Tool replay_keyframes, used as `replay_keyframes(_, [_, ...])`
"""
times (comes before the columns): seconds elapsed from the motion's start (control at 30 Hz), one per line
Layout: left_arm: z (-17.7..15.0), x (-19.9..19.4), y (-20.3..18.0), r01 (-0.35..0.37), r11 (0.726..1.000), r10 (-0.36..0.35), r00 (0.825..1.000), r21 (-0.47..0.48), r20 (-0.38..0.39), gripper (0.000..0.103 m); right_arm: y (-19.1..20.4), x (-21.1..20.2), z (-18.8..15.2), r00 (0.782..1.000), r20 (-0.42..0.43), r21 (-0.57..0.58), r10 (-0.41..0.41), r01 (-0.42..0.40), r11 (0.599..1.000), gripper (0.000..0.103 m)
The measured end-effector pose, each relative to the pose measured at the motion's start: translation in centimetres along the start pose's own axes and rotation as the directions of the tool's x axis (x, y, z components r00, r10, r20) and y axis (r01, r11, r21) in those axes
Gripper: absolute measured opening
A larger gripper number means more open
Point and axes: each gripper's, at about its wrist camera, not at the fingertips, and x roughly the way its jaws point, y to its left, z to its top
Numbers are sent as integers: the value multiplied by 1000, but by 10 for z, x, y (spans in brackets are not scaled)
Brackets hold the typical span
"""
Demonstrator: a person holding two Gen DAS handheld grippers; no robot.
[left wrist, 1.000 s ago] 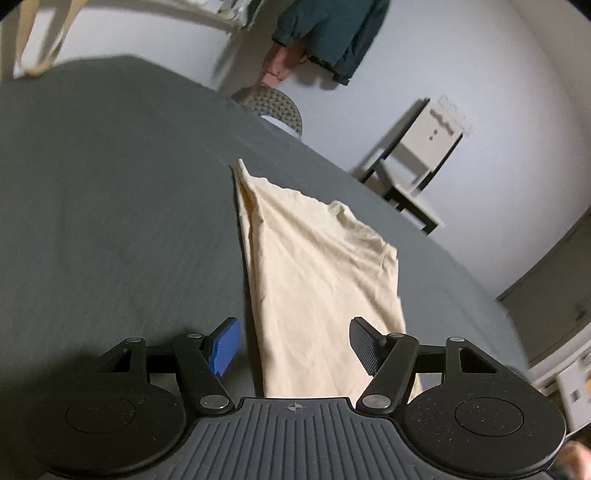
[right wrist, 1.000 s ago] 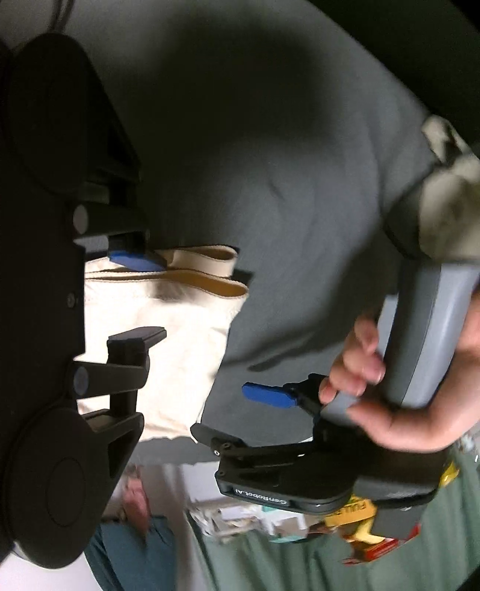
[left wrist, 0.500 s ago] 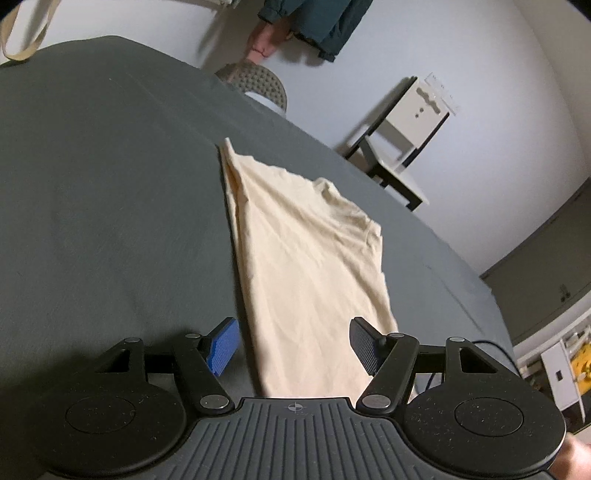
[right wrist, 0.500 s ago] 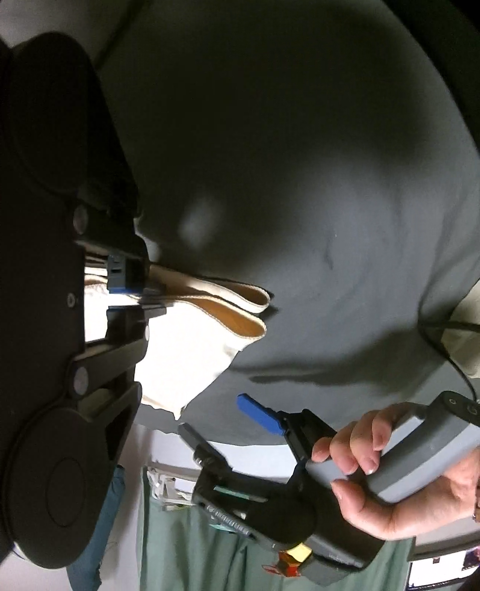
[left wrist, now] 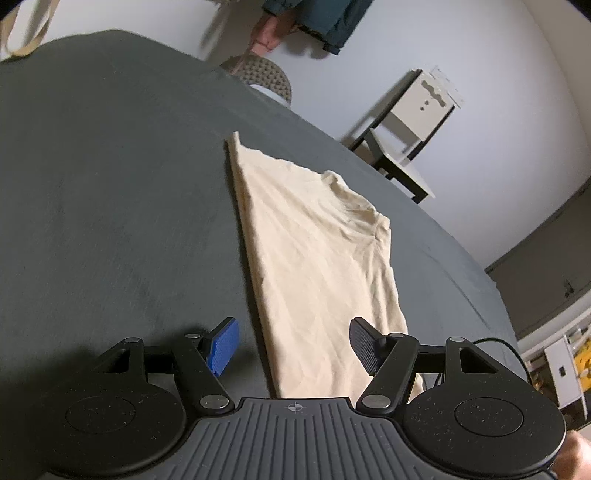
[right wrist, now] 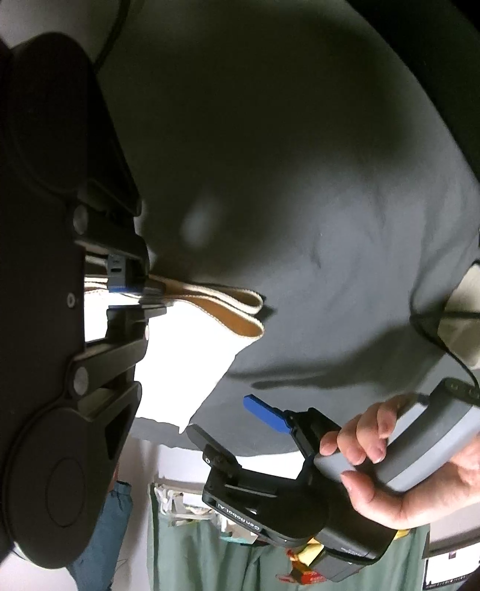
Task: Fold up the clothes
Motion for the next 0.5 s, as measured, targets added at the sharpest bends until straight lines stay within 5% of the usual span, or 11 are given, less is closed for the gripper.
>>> replay_keyframes(0.13, [-2, 1, -3, 21, 1000, -21, 1000, 17, 20, 66, -16, -11, -9, 999, 34, 75, 31, -33, 997, 36])
replay_keyframes(0.33, [-4, 1, -16, 211, 977, -212, 976, 16, 59, 66, -59, -11, -51, 985, -14, 270, 169, -159, 950, 36])
replay_keyframes(0.43, [-10, 12, -27, 310, 950, -310, 951, 34, 3, 66, -68, 1, -73, 971, 28, 348, 236, -231, 909, 36])
replay_keyframes(0.5, [-16, 21, -33, 322, 945, -320, 946, 51, -47, 66, -75, 8, -85, 944, 99, 410, 316, -328, 851, 37])
